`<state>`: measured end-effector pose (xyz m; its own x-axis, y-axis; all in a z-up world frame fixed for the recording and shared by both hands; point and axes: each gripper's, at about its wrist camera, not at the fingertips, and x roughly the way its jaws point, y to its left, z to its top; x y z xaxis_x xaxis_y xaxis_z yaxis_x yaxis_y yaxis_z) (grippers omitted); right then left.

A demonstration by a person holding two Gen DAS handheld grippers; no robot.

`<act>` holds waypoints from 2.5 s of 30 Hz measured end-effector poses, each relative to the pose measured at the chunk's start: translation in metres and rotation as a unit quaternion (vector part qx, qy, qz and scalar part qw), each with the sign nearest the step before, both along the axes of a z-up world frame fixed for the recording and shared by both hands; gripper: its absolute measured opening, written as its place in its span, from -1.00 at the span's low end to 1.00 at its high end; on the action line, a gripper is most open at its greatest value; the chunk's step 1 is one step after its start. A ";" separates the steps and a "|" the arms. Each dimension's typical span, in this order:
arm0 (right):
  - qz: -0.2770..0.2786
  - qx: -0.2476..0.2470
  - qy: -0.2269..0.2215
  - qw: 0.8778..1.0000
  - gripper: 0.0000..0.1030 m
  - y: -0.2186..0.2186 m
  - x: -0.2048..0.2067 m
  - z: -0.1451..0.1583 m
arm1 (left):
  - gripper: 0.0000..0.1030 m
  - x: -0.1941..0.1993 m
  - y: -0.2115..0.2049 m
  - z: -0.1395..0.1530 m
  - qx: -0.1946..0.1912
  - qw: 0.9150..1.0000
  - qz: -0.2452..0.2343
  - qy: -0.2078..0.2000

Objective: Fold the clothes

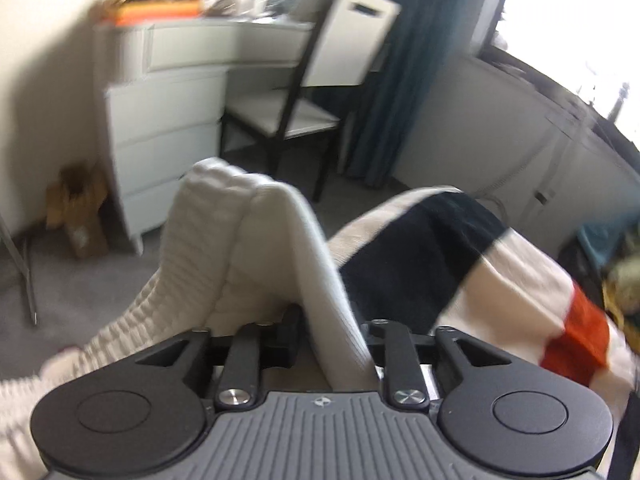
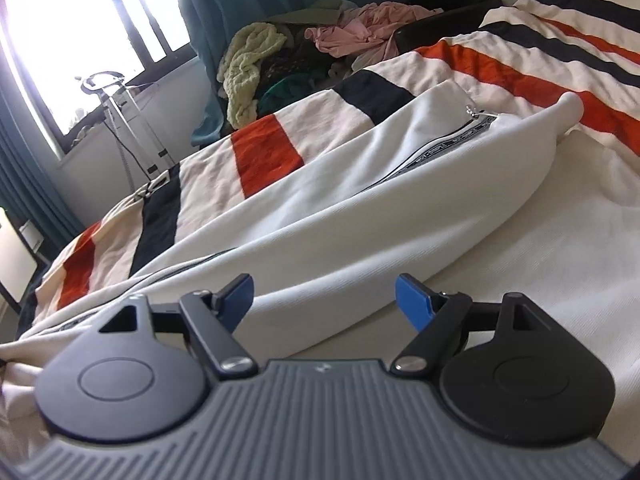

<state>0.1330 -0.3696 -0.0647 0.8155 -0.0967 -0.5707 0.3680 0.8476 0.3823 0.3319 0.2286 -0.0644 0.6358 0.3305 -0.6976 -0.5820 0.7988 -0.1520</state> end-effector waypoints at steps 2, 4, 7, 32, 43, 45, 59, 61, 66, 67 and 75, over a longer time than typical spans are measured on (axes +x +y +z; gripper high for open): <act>0.000 0.001 -0.001 1.000 0.55 -0.001 -0.001 0.001 | 0.23 0.001 -0.005 -0.003 0.018 0.999 -0.031 0.004; 0.000 0.004 -0.005 1.000 0.55 -0.001 -0.003 0.003 | 0.32 -0.003 -0.022 0.003 0.054 0.995 -0.088 0.009; -0.003 0.005 -0.010 1.000 0.54 -0.001 -0.007 0.005 | 0.59 -0.016 -0.071 0.013 0.140 0.968 -0.209 0.009; -0.009 0.034 0.002 0.999 0.54 -0.004 0.002 -0.009 | -0.86 0.041 -0.328 -0.075 0.208 0.756 -0.613 0.096; -0.013 0.059 -0.001 0.998 0.54 -0.005 -0.004 -0.009 | -0.94 0.084 -0.355 -0.069 0.249 0.859 -0.442 0.060; -0.015 0.067 -0.001 0.998 0.54 -0.007 -0.005 -0.009 | -0.92 0.087 -0.362 -0.084 0.272 0.852 -0.442 0.073; -0.040 0.126 -0.002 0.991 0.55 -0.021 -0.020 -0.014 | 0.23 0.075 -0.411 -0.069 0.184 0.807 -0.561 -0.004; -0.049 0.133 0.004 0.990 0.54 -0.025 -0.020 -0.018 | 0.23 0.073 -0.439 -0.075 0.181 0.782 -0.596 -0.007; -0.063 0.135 -0.005 0.989 0.54 -0.029 -0.021 -0.021 | 0.24 0.068 -0.511 -0.103 0.191 0.722 -0.666 -0.003; -0.062 0.131 -0.004 0.989 0.54 -0.029 -0.019 -0.022 | 0.25 0.069 -0.524 -0.109 0.195 0.716 -0.670 -0.001; -0.063 0.146 -0.011 0.987 0.54 -0.035 -0.020 -0.027 | -0.86 0.074 -0.573 -0.126 0.161 0.722 -0.673 0.011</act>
<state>0.1126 -0.4051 -0.0914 0.8205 -0.0323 -0.5708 0.4522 0.6476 0.6133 0.4054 -0.3443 -0.1899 0.5227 -0.4293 -0.7365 0.7543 0.6355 0.1648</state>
